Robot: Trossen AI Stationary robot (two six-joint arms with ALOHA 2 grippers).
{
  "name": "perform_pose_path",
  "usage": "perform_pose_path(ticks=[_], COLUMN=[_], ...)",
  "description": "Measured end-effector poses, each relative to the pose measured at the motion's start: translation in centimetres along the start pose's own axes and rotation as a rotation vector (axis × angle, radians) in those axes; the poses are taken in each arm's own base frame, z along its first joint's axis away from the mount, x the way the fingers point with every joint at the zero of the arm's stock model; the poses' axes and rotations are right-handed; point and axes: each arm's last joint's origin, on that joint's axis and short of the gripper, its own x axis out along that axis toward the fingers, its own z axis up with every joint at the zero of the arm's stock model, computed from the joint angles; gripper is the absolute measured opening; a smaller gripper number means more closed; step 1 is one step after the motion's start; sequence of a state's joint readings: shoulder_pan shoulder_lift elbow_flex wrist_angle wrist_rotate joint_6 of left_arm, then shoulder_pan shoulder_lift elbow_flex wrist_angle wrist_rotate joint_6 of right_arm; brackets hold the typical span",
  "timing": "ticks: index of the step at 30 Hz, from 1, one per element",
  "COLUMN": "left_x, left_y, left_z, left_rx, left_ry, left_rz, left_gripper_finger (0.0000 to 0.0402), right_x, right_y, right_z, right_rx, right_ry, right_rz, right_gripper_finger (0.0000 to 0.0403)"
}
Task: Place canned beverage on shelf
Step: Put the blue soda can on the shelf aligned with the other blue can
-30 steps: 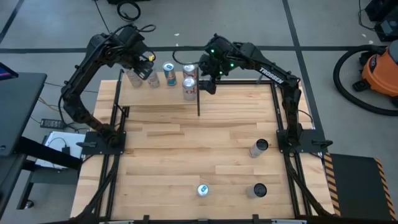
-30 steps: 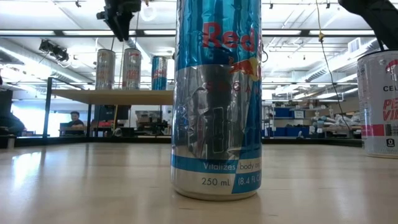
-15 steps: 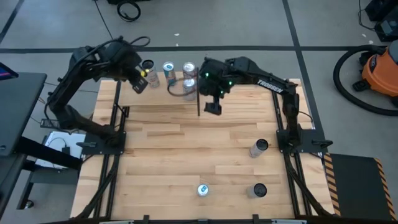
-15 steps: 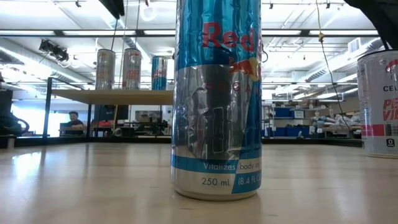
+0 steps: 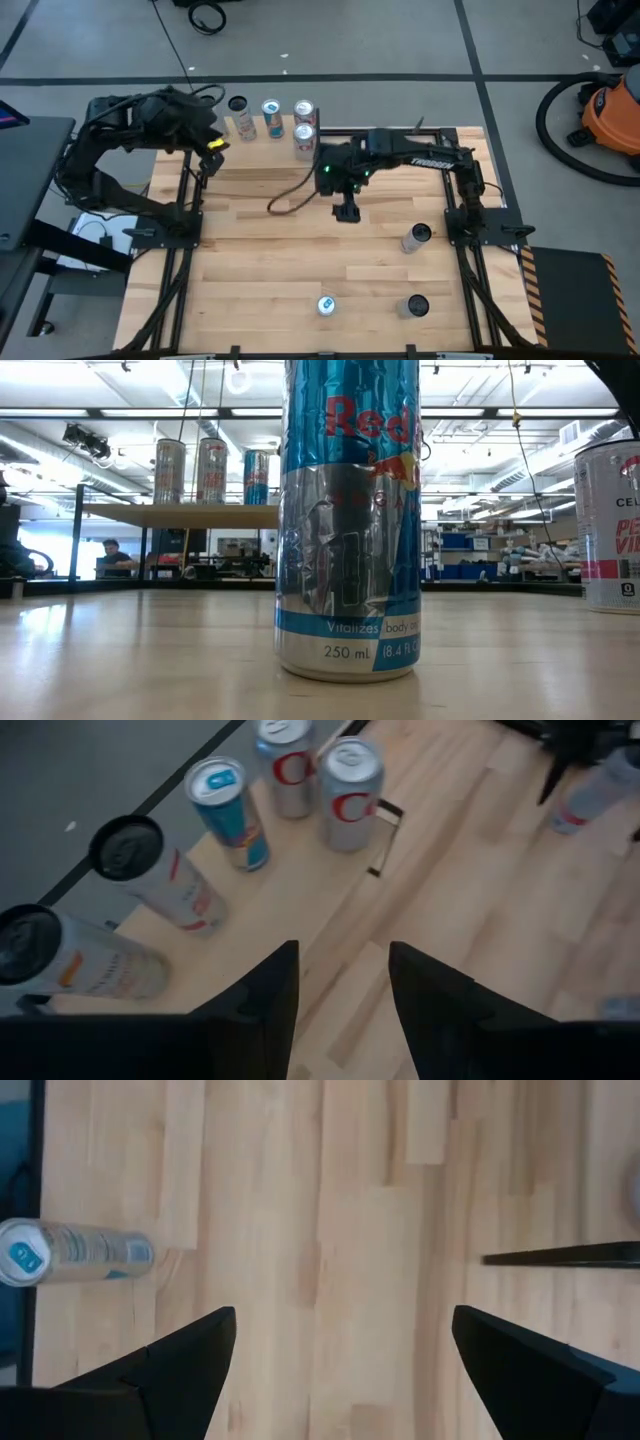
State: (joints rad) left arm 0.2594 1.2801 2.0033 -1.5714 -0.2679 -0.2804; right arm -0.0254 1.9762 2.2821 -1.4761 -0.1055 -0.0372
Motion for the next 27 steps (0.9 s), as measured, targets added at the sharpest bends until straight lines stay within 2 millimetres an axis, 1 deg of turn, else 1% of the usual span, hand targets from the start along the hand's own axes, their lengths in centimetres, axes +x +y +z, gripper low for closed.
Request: perform_pose_path(ticks=[4,10,14,18,23,27], left_x=[-0.5,-1.1,-1.4,-1.8,-2.2,-2.3], left_y=[-0.9,-2.4,-3.2,-4.0,-4.7,-4.9], left_z=[-0.4,-0.9,-1.3,-1.7,-2.0,-2.2], left_rx=[0.007,0.058,0.066,0.057,0.077,0.053], left_ry=[-0.014,-0.013,-0.009,-0.003,0.003,0.004], left_rz=[-0.033,-0.11,-0.154,-0.196,-0.236,-0.245], left_gripper_finger=[0.0157,0.0157,0.0157,0.0157,0.0157,0.0157], right_x=[1.2,2.4,3.5,5.2,6.6,7.1], right_y=[2.0,5.5,8.3,11.4,14.9,16.6], right_z=[-0.1,0.2,0.0,-0.2,-1.0,-1.6], right_rx=[-0.003,-0.01,-0.036,-0.036,-0.075,-0.054], right_ry=[0.027,-0.003,-0.013,-0.051,-0.073,-0.066], right_rz=[0.012,0.048,0.079,0.121,0.169,0.19], right_gripper_finger=[0.0381,0.0381,0.0381,0.0382,0.0382,0.0382])
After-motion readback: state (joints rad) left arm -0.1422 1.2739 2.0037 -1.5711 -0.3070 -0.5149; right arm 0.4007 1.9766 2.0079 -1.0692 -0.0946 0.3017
